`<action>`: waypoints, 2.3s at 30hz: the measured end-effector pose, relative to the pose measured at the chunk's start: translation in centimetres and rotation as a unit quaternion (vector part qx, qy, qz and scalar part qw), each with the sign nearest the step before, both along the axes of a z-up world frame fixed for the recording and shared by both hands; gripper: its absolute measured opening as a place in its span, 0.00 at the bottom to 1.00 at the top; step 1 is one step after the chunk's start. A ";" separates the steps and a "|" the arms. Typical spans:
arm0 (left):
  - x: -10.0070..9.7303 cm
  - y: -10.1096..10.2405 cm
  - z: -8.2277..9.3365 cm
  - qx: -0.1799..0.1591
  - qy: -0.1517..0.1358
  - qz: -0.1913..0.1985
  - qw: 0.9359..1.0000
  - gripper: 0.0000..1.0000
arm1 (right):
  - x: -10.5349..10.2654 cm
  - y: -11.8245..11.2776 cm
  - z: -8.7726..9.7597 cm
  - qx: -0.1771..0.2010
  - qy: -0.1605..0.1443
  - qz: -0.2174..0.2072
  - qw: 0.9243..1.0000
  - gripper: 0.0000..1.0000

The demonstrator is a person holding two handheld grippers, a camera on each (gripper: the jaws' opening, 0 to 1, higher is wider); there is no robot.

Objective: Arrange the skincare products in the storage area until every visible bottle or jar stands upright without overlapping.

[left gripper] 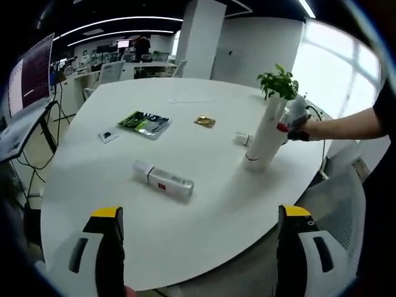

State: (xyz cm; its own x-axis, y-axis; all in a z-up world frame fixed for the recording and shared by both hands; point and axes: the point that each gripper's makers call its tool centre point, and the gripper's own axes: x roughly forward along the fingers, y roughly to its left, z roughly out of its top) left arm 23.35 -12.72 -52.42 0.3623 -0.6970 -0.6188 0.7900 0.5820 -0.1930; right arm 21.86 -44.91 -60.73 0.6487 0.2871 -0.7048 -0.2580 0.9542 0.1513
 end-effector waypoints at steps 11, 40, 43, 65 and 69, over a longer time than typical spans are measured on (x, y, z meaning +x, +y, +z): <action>-0.2 -0.2 0.1 -0.002 -0.002 -0.008 1.000 0.97 | -0.2 -0.6 2.2 0.020 -0.032 -0.030 0.999 0.10; -1.4 -1.5 2.2 -0.044 0.002 -0.037 0.998 0.95 | -6.2 -3.4 9.8 0.064 -0.133 -0.133 0.980 0.10; -1.3 -1.5 2.3 -0.046 0.001 -0.040 0.998 0.95 | -6.8 -3.7 10.5 0.067 -0.149 -0.137 0.977 0.10; -1.7 -2.6 5.4 -0.092 -0.005 -0.052 0.994 0.95 | -11.0 1.9 17.6 0.132 -0.253 -0.161 0.945 0.10; -1.9 -2.7 5.5 -0.096 -0.003 -0.056 0.994 0.95 | -11.3 2.8 18.7 0.157 -0.268 -0.162 0.937 0.10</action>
